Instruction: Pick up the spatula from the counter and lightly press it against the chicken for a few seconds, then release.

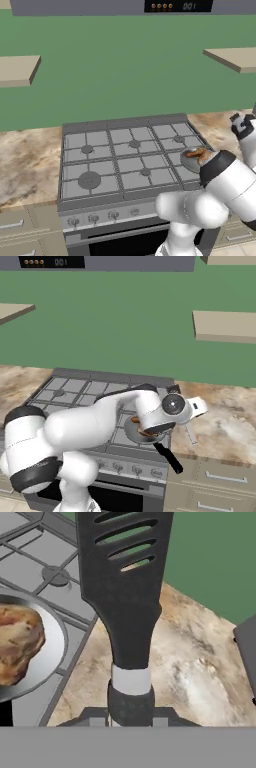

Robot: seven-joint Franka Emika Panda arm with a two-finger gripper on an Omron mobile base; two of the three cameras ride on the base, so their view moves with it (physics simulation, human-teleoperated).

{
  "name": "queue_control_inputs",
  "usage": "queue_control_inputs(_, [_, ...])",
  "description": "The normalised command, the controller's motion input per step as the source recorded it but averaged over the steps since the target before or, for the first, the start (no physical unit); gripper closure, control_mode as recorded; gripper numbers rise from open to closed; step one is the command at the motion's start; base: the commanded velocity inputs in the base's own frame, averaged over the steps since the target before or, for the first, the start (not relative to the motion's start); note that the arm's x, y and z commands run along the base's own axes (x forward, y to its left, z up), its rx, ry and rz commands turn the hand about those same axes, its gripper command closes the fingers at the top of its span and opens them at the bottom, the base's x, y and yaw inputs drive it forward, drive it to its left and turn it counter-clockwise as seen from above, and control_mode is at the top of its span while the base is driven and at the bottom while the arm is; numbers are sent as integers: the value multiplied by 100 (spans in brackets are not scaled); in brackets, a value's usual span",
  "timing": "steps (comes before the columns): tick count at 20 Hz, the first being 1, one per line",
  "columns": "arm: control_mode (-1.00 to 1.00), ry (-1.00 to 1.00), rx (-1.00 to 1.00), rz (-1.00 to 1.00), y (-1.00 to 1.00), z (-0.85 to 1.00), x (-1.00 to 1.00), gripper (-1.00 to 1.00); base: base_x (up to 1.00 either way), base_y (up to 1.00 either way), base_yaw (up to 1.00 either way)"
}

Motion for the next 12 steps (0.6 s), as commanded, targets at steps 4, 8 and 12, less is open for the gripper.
queue_control_inputs(4, [-100,1,-29,11,8,56,-15,100,0,0,0])
queue_control_inputs(8, [-100,1,-36,17,3,57,-11,100,0,0,0])
queue_control_inputs(12, [-100,12,-32,23,0,39,-3,100,0,0,0])
